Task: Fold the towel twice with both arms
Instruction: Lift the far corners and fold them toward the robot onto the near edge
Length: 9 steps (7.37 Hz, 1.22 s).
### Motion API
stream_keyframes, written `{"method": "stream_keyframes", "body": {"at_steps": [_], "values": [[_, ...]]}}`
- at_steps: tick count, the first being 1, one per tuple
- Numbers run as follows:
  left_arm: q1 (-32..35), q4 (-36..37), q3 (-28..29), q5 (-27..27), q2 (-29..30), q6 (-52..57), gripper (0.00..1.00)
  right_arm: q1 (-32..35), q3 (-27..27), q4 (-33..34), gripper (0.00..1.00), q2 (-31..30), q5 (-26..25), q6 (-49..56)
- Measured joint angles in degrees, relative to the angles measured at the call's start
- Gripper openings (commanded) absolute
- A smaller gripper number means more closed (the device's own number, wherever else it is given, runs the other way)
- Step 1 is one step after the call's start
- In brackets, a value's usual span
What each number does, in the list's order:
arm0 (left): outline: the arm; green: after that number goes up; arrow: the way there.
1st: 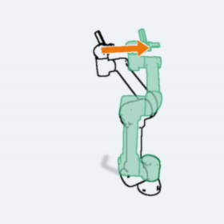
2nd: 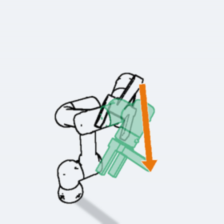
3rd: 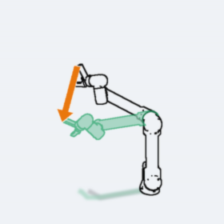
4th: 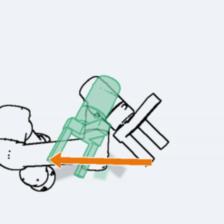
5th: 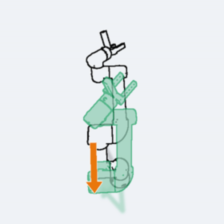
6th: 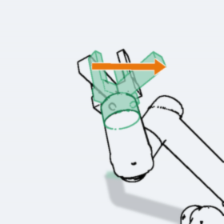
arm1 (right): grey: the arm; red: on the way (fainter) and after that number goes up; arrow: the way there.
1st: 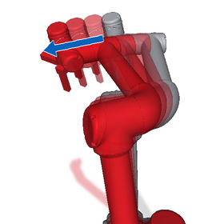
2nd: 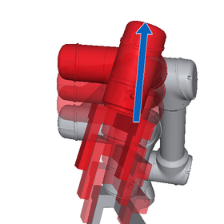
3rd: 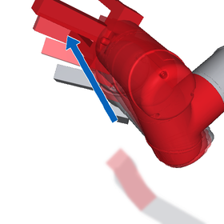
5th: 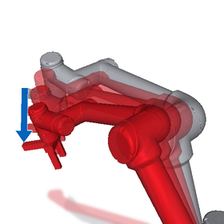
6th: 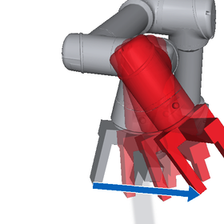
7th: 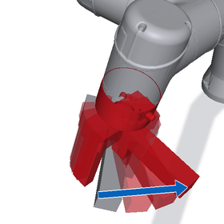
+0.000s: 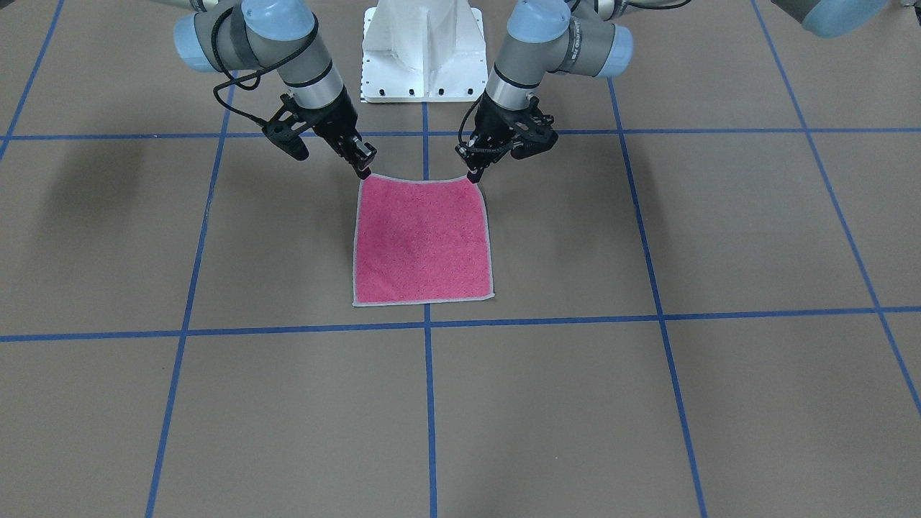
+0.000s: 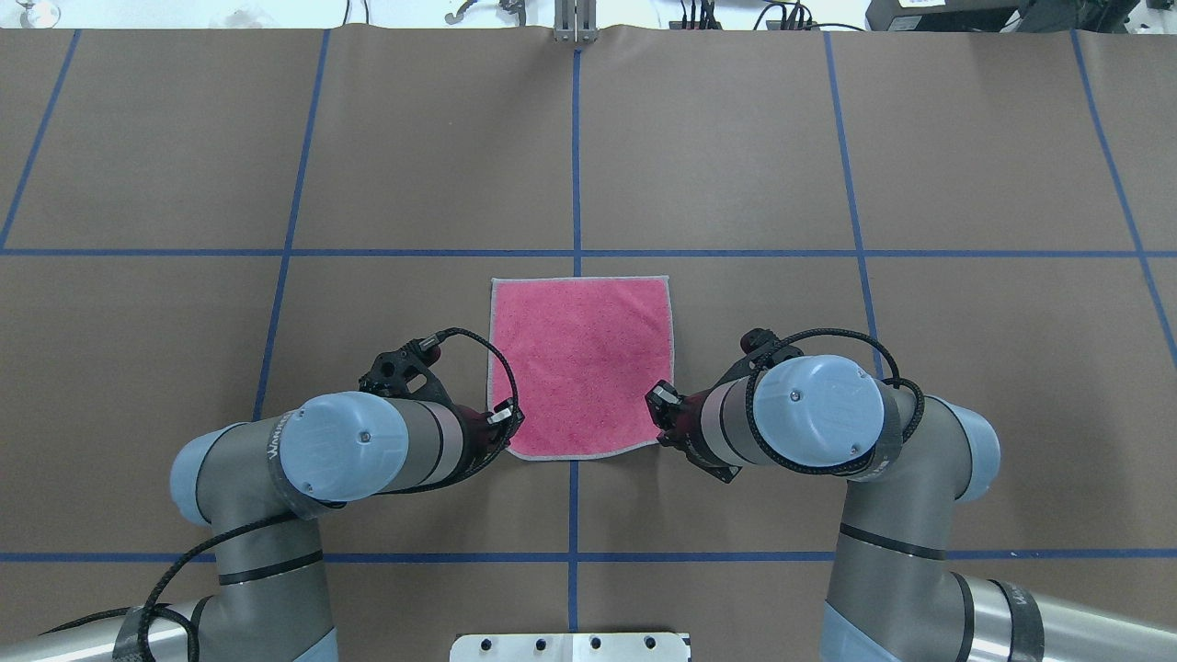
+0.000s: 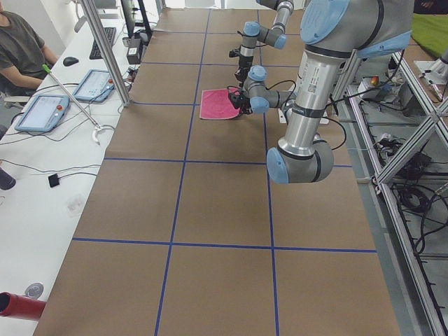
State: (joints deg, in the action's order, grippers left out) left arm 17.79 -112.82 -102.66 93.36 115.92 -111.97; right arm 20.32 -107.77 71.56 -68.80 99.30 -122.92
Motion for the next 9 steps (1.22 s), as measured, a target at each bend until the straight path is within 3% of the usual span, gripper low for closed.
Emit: {"method": "stream_keyframes", "body": {"at_steps": [5,9], "values": [[1.1,0.0,-0.5,1.6,0.5,0.3,0.0,0.4,-0.1,-0.1,0.0,0.0,0.2,0.1],[8.3,-0.1,4.0,2.0,4.0,1.0,0.0,7.1,4.3,-0.3,0.0,3.4,2.0,0.5]]}}
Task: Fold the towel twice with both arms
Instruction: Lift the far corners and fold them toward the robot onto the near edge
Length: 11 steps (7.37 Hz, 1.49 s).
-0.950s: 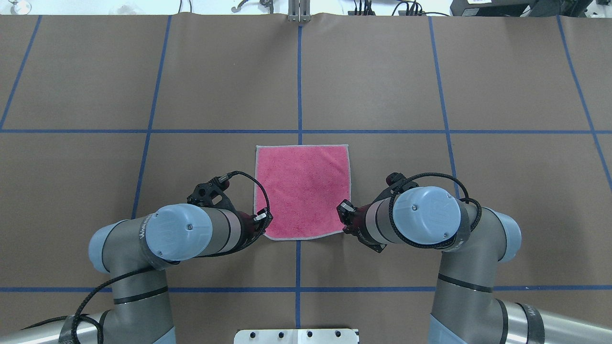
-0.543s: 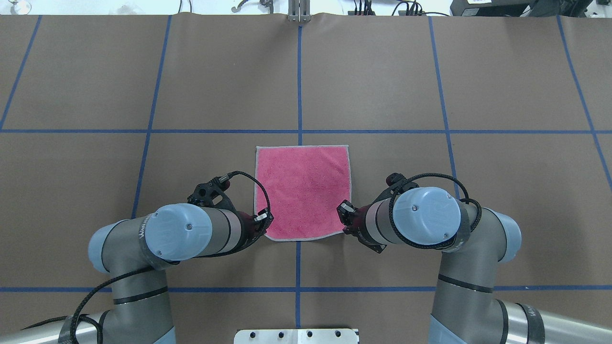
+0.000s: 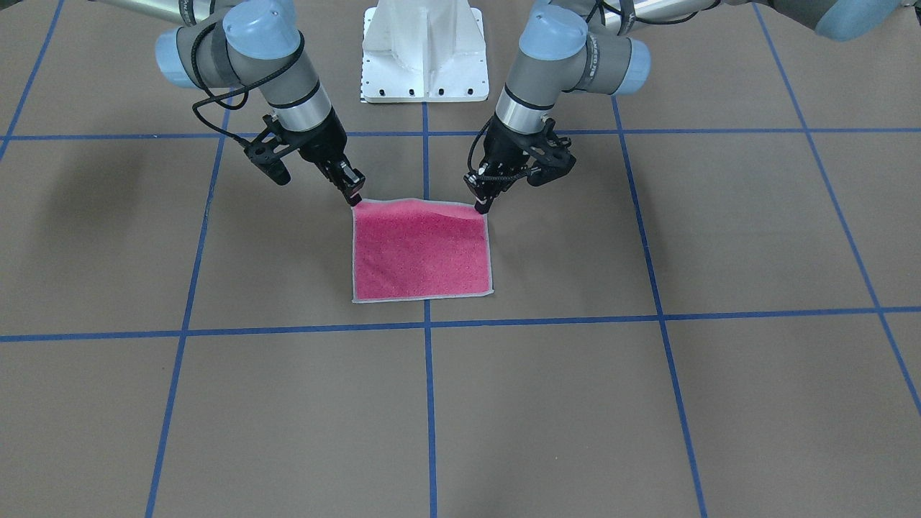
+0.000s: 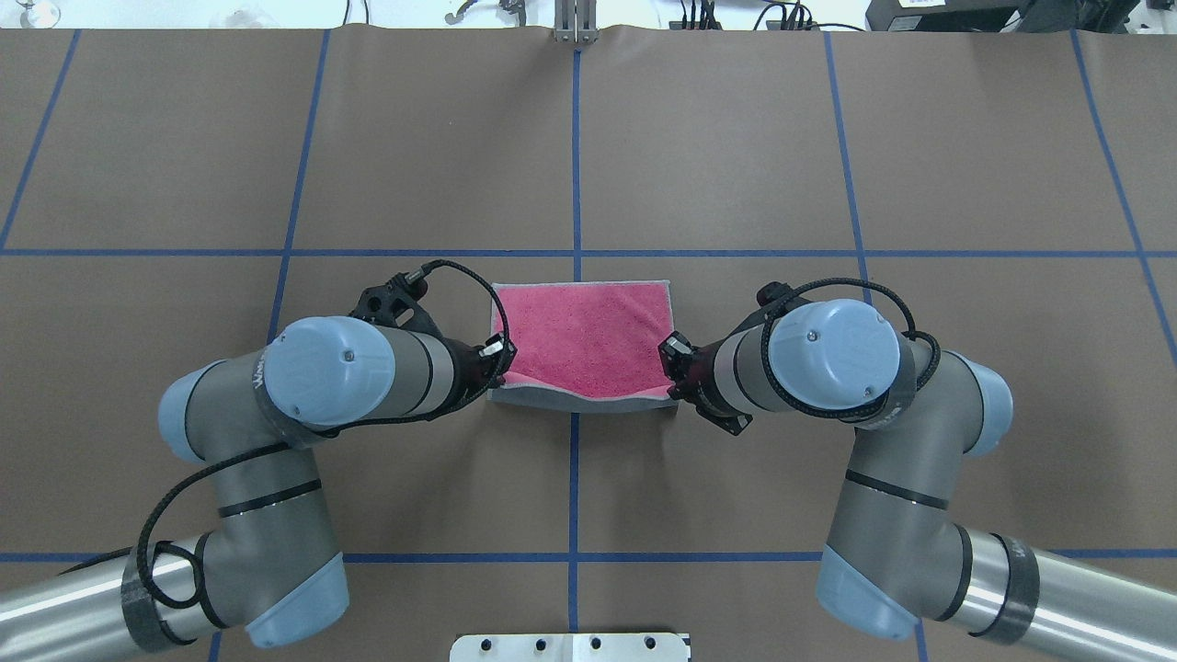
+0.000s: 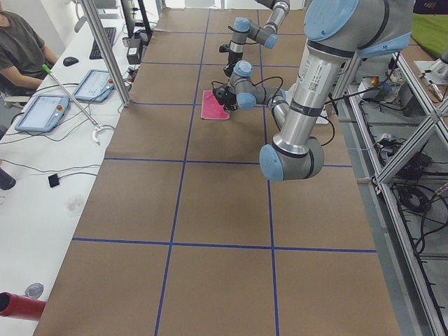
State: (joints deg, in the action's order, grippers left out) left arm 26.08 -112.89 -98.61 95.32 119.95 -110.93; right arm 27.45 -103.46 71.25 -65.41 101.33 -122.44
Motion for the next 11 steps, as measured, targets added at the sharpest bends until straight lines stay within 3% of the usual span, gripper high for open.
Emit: {"method": "stream_keyframes", "body": {"at_steps": [7,11], "values": [[4.7,-0.6,10.1,0.3,5.4,0.0,0.0,6.0,12.5,-0.4,0.0,8.3,2.5,1.4],[6.1,-0.7,11.7,0.9,6.6,0.0,0.0,6.7,14.3,-0.4,0.0,9.4,2.8,2.3]]}}
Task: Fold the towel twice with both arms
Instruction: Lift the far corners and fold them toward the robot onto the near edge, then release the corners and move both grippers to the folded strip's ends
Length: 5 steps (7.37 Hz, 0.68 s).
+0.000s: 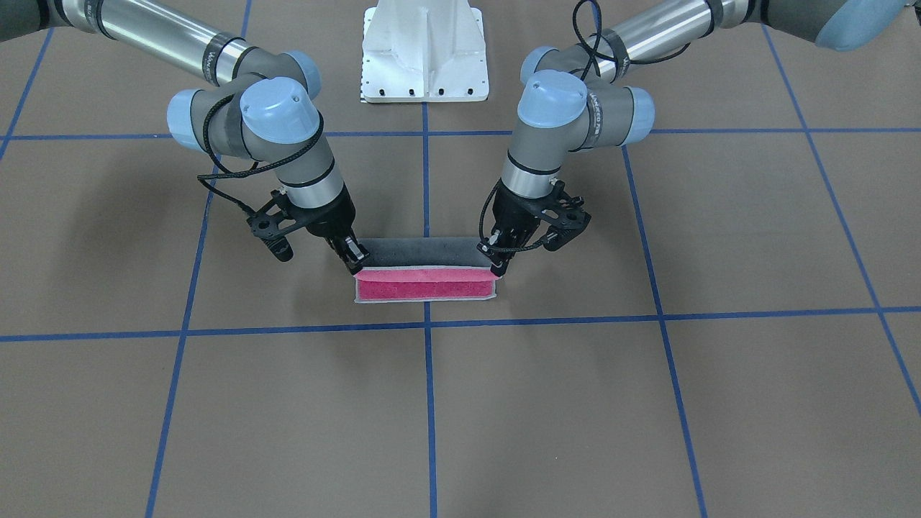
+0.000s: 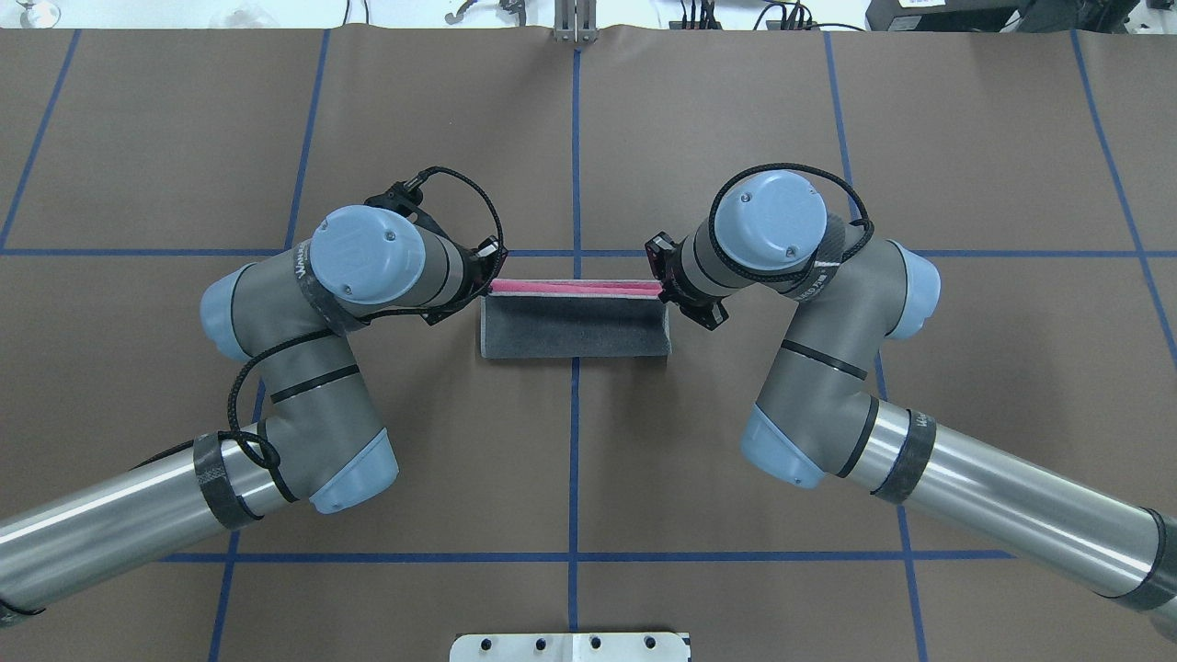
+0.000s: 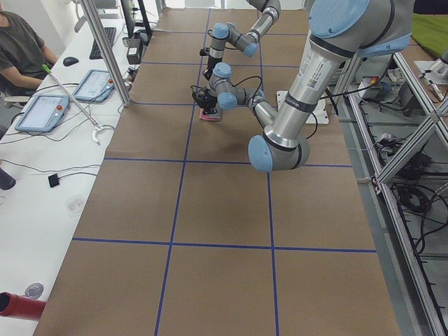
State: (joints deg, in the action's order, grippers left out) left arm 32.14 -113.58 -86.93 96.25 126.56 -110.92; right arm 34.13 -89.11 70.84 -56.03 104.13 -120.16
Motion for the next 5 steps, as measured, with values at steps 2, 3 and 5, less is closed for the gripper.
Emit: {"method": "stream_keyframes", "body": {"at_steps": [2,3,5], "values": [[0.2,-0.1,1.6,0.1,1.3,0.0,0.0,0.3,0.2,0.0,0.0,0.1,0.0,0.1],[0.3,-0.1,2.1,0.1,1.5,0.0,0.0,0.3,0.5,0.0,0.0,0.4,0.0,0.2],[0.4,-0.7,3.1,0.1,1.6,0.0,0.0,0.5,1.7,0.0,0.0,1.5,0.0,0.2]]}}
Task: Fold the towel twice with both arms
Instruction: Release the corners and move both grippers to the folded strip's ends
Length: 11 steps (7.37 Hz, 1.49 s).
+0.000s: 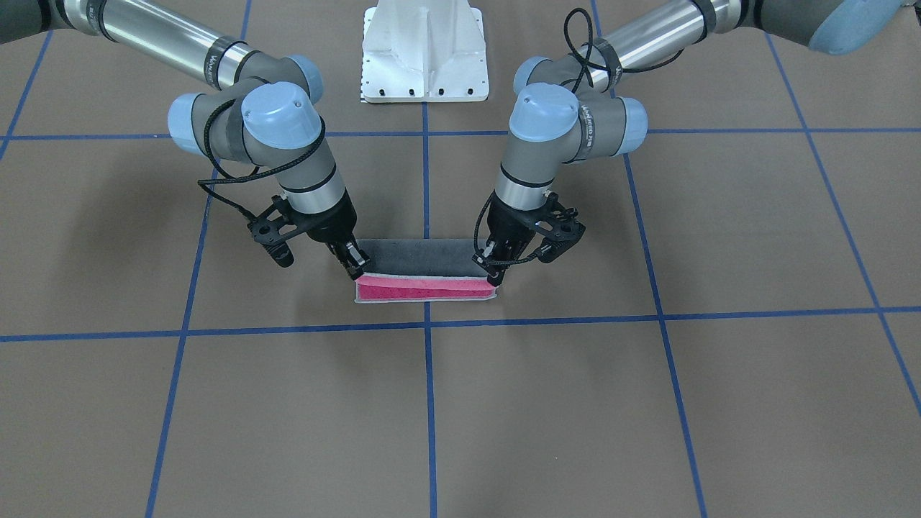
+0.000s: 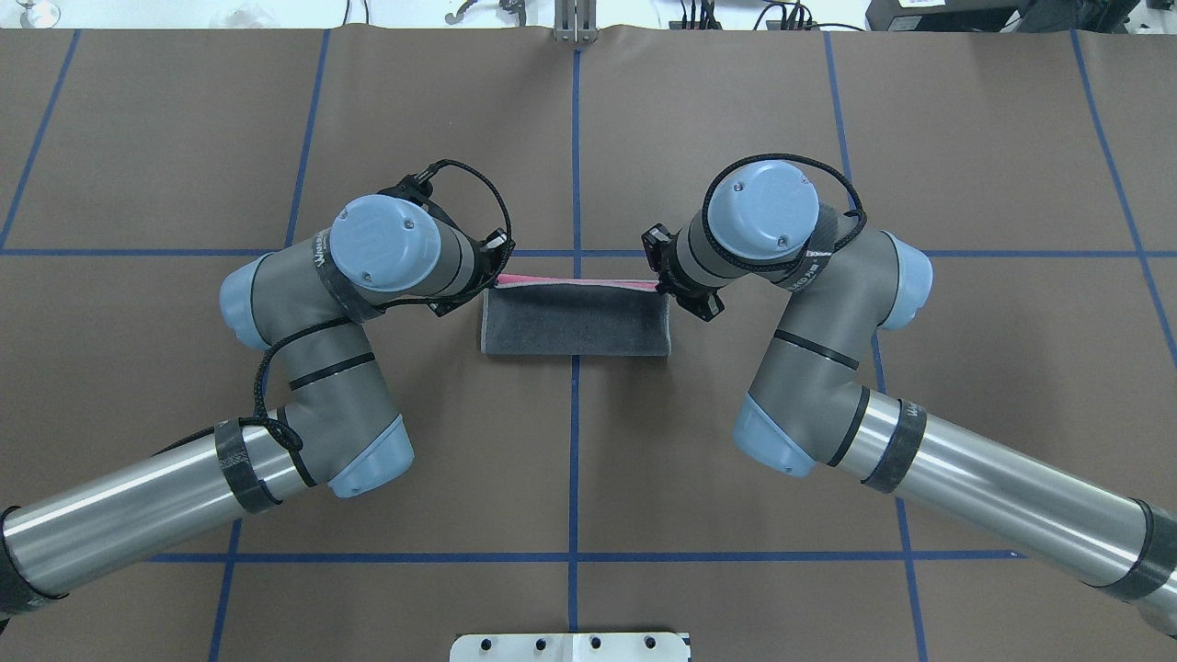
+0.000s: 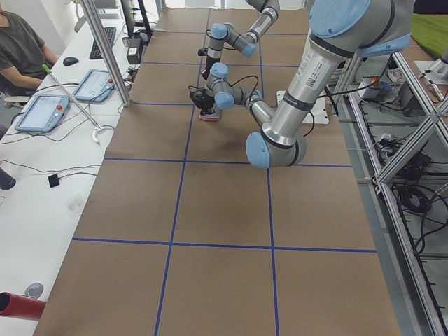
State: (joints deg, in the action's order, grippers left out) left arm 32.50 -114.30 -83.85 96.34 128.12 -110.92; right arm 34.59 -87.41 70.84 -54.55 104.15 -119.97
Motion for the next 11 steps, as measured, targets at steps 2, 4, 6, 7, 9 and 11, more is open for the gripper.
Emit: {"method": "stream_keyframes", "body": {"at_steps": [2,4,6,7,9,11], "values": [[0.0,-0.4,0.5,0.0,0.0,0.0,0.04,0.2,0.6,0.0,0.0,0.5,0.0,0.0],[0.1,-0.5,0.7,0.0,0.0,0.0,0.57,0.5,0.7,0.0,0.21,0.6,0.0,0.1],[0.4,-0.6,0.7,0.0,0.0,0.0,1.0,0.7,0.8,0.0,1.0,0.6,0.0,0.3],[0.5,-0.7,0.7,0.0,0.1,0.0,1.0,0.8,0.8,0.0,1.0,0.7,0.0,0.6],[0.9,-1.3,0.6,0.0,0.0,0.0,1.0,0.8,0.7,0.0,1.0,0.9,0.0,0.8],[1.5,-1.9,0.3,0.7,0.0,-0.1,1.0,0.9,0.1,-0.1,1.0,0.8,0.0,0.8]]}}
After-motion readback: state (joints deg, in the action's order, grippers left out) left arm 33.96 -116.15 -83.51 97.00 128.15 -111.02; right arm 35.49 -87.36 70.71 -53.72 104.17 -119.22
